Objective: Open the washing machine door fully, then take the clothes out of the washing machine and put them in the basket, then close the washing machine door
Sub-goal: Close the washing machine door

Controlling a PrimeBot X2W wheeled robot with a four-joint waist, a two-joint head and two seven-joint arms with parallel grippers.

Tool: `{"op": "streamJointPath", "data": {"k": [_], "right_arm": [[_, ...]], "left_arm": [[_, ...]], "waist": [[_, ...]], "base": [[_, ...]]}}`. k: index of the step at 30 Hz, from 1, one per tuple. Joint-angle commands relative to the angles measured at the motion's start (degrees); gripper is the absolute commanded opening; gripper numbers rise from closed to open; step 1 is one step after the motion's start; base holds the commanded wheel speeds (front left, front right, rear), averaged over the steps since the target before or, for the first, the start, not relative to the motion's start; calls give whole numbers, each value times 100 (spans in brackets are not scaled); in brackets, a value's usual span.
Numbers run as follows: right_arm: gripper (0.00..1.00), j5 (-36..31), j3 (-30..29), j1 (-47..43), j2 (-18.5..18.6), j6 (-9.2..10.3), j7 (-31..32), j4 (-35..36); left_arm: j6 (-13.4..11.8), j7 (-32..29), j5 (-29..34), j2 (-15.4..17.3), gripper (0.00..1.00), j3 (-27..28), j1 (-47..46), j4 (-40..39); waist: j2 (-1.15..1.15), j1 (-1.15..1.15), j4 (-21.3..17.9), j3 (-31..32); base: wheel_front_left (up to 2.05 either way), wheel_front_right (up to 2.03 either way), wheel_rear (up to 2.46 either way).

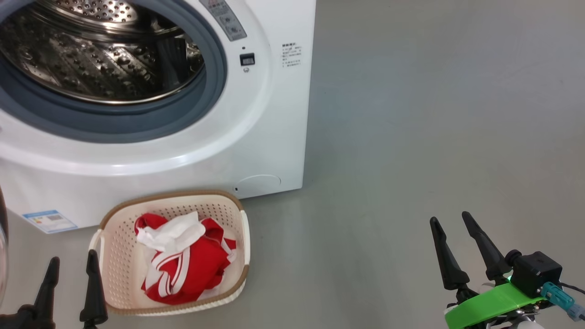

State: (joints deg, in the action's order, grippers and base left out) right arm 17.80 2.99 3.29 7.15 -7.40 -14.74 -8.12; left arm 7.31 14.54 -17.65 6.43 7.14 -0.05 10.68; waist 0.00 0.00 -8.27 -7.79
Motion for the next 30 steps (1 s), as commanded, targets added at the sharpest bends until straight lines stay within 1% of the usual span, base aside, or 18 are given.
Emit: {"op": "streamJointPath", "data": {"k": [1,7,12,30], "right_arm": [[100,33,129,-11,45,-9,-26,113],[100,40,130,-27,51,-9,-26,112],[100,55,121,-38,59,-9,-26,99],[100,68,135,-46,65,-9,-26,92]], "left_arm": [[18,46,41,72,100,211,-100,-100],[18,46,37,38,100,239,-80,-151],[18,46,76,-2,100,262,-32,-184],[18,46,110,-41,100,274,-22,-175]], "waist": [[0,0,0,12],[0,0,7,54],[0,0,31,82],[0,0,101,145]], "base": [[-132,132,0],[-124,124,0],[-68,68,0],[-2,2,0]]}}
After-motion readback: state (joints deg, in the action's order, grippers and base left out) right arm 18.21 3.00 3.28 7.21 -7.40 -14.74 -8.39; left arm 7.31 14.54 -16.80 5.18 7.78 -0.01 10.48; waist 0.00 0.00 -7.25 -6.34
